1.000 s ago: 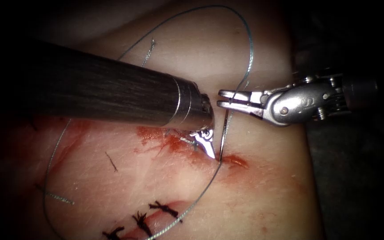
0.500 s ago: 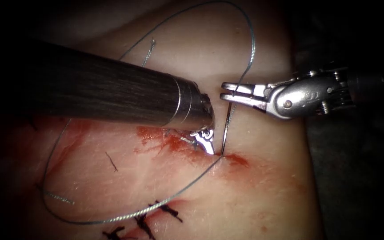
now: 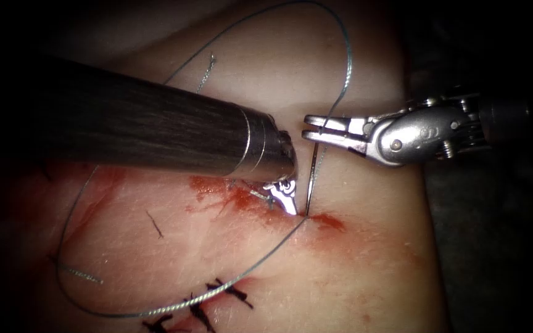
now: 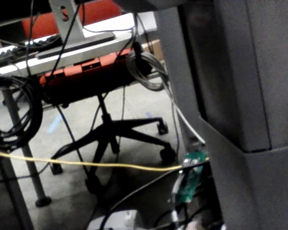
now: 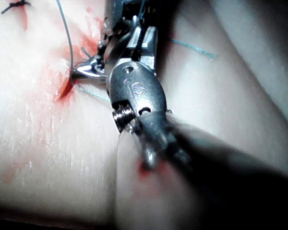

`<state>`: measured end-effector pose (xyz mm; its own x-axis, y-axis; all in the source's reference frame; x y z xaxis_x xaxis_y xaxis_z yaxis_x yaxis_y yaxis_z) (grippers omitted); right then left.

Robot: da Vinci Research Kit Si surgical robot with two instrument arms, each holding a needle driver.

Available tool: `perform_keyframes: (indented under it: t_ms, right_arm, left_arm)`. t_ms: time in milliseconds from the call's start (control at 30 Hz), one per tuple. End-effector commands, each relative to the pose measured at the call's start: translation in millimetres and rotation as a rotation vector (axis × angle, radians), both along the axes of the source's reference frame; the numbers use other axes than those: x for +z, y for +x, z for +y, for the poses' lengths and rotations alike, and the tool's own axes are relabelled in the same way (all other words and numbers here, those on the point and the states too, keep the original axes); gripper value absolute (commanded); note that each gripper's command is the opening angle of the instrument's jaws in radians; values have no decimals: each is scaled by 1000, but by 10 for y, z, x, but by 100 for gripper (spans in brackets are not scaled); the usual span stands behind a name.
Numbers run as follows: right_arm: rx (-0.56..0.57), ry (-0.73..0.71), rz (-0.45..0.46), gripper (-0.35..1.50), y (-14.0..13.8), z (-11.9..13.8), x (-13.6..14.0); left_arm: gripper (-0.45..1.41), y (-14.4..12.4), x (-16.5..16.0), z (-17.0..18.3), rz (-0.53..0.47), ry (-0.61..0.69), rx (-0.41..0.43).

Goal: Wound Closure

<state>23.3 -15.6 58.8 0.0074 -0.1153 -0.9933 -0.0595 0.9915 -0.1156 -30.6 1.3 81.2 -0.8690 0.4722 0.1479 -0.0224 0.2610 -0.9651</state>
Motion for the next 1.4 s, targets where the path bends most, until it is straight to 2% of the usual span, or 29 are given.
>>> perform_keyframes:
  t_ms: [33, 600, 1400]
  right_arm:
    - [12, 0, -2, -35, 9, 1, 3]
    - [52, 2, -18, -35, 5, 7, 4]
    - [120, 163, 18, -35, 4, 9, 3]
  left_arm:
    - [-45, -5, 5, -2, -1, 1, 3]
    - [-45, -5, 1, -2, -4, 4, 7]
    - [-45, -6, 0, -3, -5, 5, 13]
